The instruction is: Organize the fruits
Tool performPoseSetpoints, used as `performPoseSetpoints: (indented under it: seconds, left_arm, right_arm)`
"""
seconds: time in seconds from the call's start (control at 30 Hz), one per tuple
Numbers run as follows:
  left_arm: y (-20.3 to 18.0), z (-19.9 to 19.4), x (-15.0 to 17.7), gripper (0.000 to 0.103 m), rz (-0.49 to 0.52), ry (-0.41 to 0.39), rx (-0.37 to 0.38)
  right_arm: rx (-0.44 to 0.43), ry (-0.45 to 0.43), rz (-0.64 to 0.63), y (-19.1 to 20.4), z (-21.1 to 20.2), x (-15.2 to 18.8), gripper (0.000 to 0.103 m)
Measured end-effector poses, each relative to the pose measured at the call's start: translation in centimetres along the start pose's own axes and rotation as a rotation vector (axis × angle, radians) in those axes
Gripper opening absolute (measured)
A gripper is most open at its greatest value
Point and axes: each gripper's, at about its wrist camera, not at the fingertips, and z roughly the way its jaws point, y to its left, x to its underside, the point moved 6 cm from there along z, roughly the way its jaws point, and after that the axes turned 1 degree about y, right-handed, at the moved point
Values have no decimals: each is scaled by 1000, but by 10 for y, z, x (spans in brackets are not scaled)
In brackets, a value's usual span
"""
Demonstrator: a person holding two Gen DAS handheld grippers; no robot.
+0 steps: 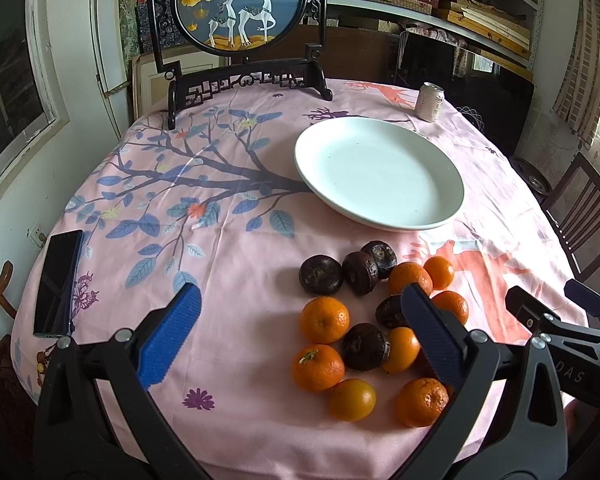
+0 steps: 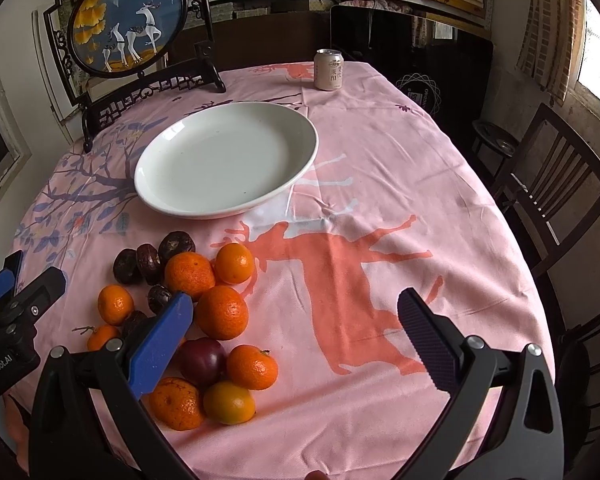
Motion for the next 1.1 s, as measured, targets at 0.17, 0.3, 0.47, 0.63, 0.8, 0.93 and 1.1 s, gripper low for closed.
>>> performPoseSetpoints:
  seconds: [0.17,0.3,0.47,0.63,0.8,0.93,1.1]
  left_arm:
    - [3,-1,3,101,1,-3,-10]
    - [15,-2,10,101,25,-3,-28]
    - [32,-1,36,101,37,52,-45]
    - [48,1,57,101,-1,90,-52]
    - [47,5,75,101,-4,117,-56]
    - [34,5,86,101,26,133,-25]
    - [26,7,86,101,41,141,-18]
  right_arm:
    - [8,-2,-5,0,-1,1,102]
    - [29,-14,-60,1,-5,6,102]
    - [-77,-6,-141,9,-13,33,102]
    - [-183,-15,-153,7,-17,53,95]
    - [-195,28,-200,5,-1,59,61]
    - [-257,111,-223,10,25,58,46]
    - [-388,212,-231,20,47,48,45]
